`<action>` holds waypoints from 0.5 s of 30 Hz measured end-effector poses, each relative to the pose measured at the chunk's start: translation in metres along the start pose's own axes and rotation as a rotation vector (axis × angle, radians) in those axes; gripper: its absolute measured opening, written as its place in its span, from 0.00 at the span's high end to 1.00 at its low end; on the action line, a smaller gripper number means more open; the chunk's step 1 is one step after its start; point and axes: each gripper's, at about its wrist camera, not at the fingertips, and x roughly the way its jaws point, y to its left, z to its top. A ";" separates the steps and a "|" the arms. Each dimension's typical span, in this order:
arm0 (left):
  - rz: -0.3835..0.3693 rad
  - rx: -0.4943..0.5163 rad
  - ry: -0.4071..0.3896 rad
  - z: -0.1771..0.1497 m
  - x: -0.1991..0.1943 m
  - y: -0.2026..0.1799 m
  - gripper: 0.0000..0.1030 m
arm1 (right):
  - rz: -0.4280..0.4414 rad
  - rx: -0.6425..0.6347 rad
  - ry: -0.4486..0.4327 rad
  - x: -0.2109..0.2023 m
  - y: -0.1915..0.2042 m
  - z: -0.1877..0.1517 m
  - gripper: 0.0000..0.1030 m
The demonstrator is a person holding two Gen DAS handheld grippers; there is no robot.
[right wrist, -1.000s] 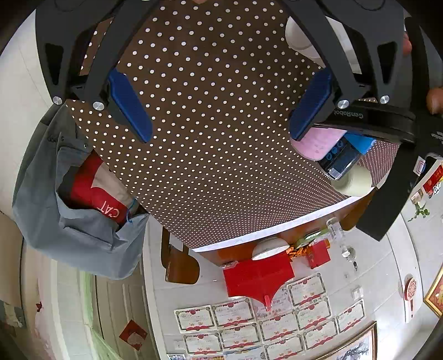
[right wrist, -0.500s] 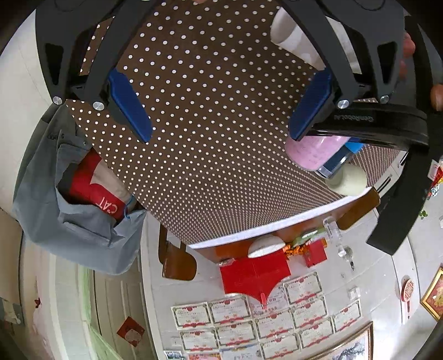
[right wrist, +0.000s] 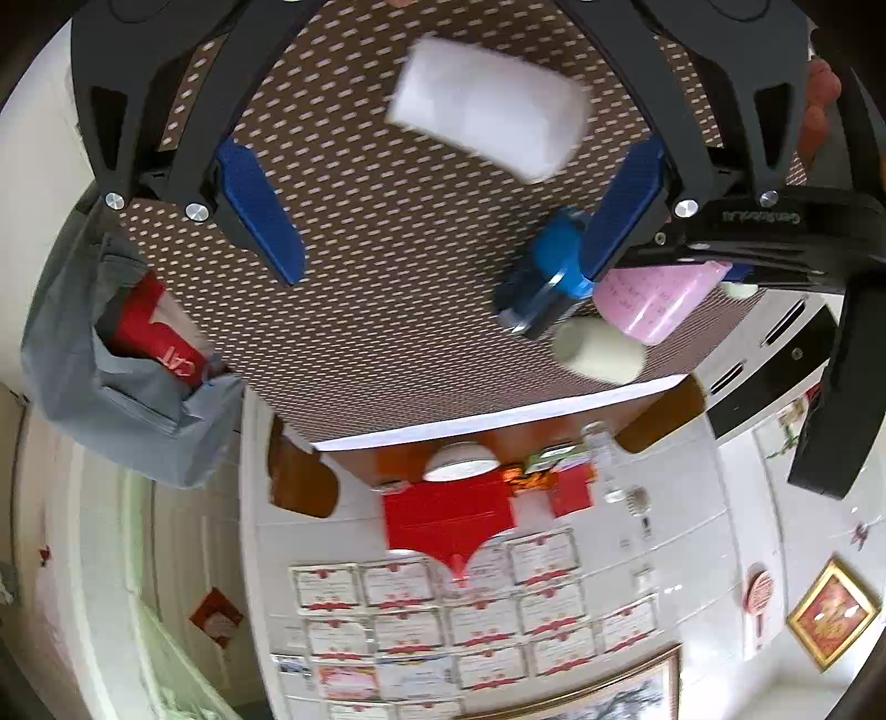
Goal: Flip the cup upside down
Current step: 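Lift the pink cup, stand it on the table, open the left gripper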
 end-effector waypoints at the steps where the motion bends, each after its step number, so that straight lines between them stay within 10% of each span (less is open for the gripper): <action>1: -0.004 -0.018 -0.004 -0.007 -0.007 0.010 0.35 | 0.009 -0.005 0.004 -0.001 0.007 -0.001 0.06; 15: -0.037 -0.169 0.034 -0.063 -0.010 0.087 0.35 | 0.024 -0.091 0.099 0.012 0.074 -0.030 0.06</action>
